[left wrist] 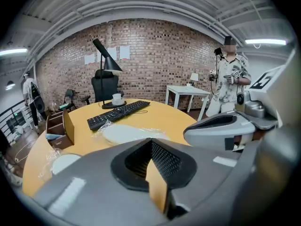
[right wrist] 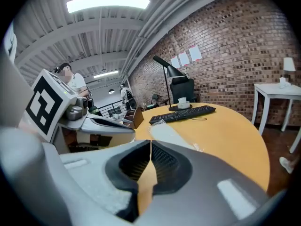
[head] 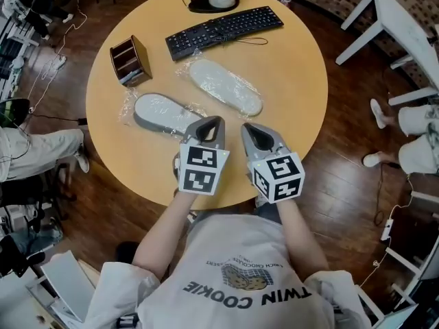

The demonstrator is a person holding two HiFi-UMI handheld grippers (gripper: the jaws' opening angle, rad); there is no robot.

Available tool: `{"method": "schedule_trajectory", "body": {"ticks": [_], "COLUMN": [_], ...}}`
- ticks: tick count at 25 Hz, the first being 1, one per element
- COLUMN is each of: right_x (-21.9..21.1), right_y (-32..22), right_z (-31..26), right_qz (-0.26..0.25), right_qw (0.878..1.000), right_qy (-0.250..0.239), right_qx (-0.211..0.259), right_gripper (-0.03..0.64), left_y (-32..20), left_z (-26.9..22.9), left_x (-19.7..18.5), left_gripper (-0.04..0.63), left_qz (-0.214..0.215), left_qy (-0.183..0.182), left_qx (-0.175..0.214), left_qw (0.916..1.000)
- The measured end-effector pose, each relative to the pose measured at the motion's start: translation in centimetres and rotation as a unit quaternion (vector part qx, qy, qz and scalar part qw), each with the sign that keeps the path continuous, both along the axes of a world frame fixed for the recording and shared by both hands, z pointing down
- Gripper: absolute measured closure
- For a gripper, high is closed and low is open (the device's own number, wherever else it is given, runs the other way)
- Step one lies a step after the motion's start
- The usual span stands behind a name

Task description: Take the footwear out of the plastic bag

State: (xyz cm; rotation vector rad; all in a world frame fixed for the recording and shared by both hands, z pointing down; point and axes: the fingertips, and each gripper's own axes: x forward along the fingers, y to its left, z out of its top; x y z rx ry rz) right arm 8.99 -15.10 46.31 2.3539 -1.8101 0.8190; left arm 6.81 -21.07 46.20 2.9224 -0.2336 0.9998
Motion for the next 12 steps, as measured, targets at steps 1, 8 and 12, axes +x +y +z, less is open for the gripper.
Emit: {"method": "schedule_trajectory", "body": {"ticks": [1, 8, 12], "right_x": [0.2, 1.9, 3.0], "right_y": [-0.3, -1.6, -1.7], "right_z": [0.3, 2.7, 4.1], "right_qz": [0.005, 0.043, 0.069], "right_qw": [1.000, 0.998, 0.996], "right_qy": [-0.003, -0.034, -0.052], "right_qx": [-0.002, -0.009, -0.012], "right_gripper": [0.614, 0.604, 0.600], "left_y": [-0.9, -6.8, -9.9], "left_z": [0.2, 1.7, 3.0], "left_x": [0.2, 1.9, 3.3], "left_gripper": [0.588, 0.588, 0.588], "left_qz": [0.004, 0.034, 0.044], "left_qy": [-0.002, -0.010, -0.015], "left_qx": [0.003, 0.032, 0.052], "left_qw": [1.0000, 0.9988, 0.9975]}}
